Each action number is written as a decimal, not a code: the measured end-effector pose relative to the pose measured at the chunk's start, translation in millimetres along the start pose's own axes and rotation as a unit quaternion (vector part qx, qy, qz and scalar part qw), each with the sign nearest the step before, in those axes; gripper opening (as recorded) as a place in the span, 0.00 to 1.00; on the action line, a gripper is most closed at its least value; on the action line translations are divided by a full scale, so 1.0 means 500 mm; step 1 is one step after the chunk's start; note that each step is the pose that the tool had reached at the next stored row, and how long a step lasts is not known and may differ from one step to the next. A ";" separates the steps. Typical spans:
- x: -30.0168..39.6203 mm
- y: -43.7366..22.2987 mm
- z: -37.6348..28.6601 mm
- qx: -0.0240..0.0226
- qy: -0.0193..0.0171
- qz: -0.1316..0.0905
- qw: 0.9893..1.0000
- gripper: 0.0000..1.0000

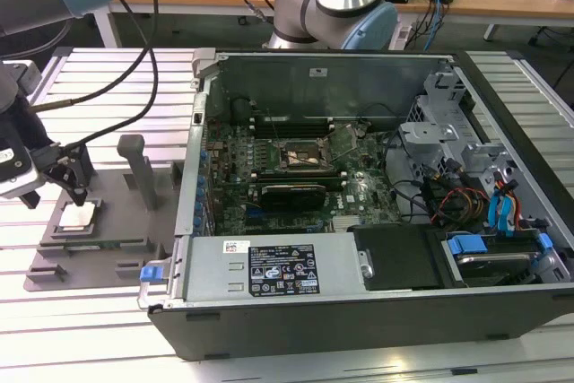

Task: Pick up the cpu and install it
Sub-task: 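Pick up the cpu and move it towards the insertion slot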

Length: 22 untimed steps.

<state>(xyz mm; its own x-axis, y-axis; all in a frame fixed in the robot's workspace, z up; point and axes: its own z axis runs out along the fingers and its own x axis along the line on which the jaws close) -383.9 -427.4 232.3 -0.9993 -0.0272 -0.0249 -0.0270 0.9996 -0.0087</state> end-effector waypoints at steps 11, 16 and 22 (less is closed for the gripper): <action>0.000 0.000 0.018 0.000 0.000 0.000 1.000 0.68; 0.001 0.000 0.026 0.000 0.000 0.000 1.000 0.68; -0.018 0.003 0.048 0.012 0.000 -0.001 1.000 0.68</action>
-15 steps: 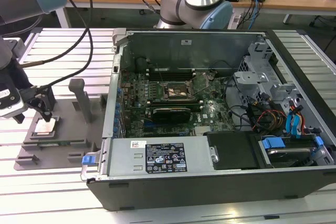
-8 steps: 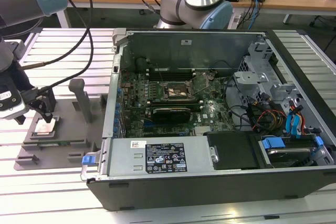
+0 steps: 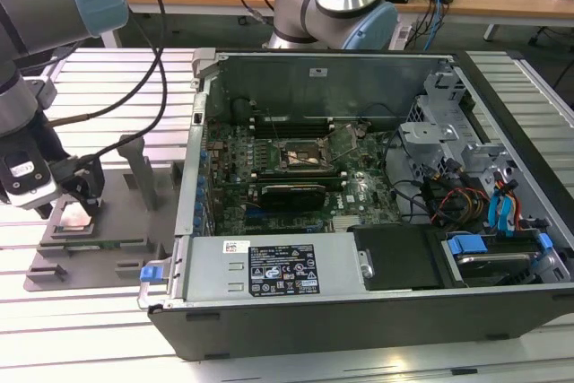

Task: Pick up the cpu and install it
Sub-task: 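Pick up the cpu and move it towards the insertion slot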

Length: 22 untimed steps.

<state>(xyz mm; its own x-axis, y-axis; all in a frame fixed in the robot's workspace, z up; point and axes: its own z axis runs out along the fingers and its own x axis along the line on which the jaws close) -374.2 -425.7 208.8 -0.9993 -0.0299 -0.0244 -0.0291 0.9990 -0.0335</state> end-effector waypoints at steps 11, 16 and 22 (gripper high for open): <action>-0.001 0.012 0.032 0.000 0.000 -0.017 1.000 0.68; 0.000 0.013 0.040 0.000 0.000 -0.017 1.000 0.68; 0.000 0.013 0.041 0.000 0.000 -0.017 1.000 0.55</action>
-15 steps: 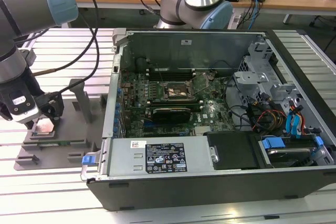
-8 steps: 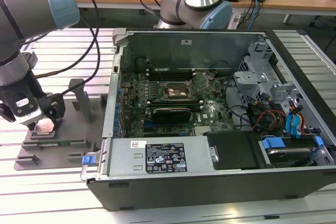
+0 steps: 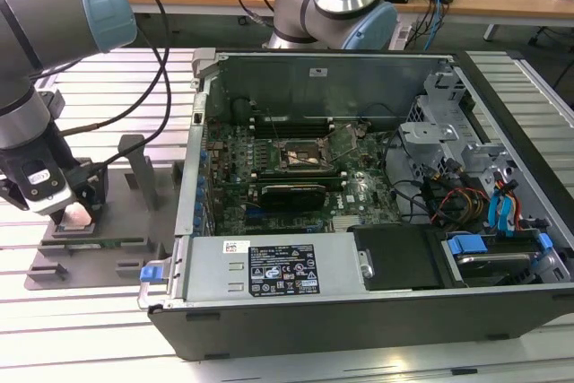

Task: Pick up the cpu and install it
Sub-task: 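Pick up the cpu and move it towards the insertion slot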

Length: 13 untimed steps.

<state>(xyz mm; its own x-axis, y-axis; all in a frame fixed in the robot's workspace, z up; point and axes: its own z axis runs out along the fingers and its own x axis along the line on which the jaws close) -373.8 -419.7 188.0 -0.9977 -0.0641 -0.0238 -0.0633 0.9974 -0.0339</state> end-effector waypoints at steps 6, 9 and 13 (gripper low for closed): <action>0.000 0.000 0.001 0.000 0.000 0.000 1.000 0.55; 0.000 0.000 0.001 0.000 0.000 0.000 1.000 0.55; -0.001 -0.001 -0.011 0.000 0.000 0.000 1.000 0.55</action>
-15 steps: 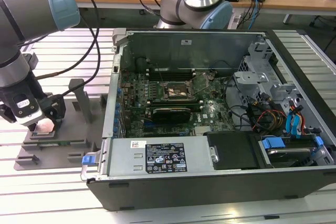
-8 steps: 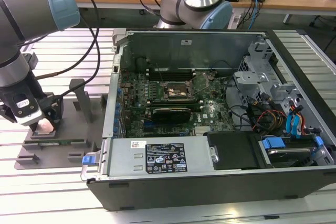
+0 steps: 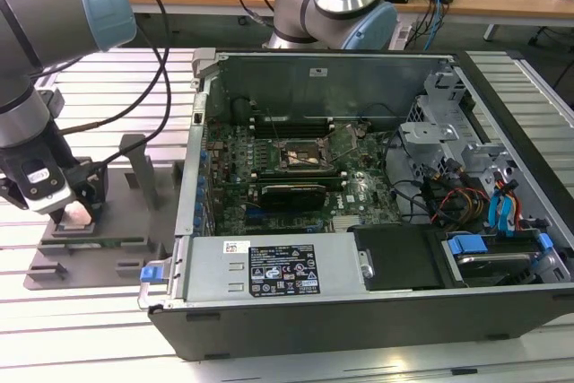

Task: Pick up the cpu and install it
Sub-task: 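Pick up the cpu and move it towards the insertion slot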

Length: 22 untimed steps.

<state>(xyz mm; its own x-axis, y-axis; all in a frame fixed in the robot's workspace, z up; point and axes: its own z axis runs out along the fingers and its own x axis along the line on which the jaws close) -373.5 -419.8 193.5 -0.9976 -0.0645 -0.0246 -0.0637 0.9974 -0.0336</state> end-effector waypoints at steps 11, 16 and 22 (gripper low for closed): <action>0.001 -0.011 0.000 0.000 0.000 0.000 1.000 0.55; 0.000 0.005 0.000 0.001 0.000 0.000 1.000 0.55; -0.001 0.004 -0.022 0.004 0.000 0.000 1.000 0.55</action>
<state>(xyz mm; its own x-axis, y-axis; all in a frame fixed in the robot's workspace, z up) -373.7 -417.3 204.3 -0.9976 -0.0647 -0.0242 -0.0637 0.9971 -0.0409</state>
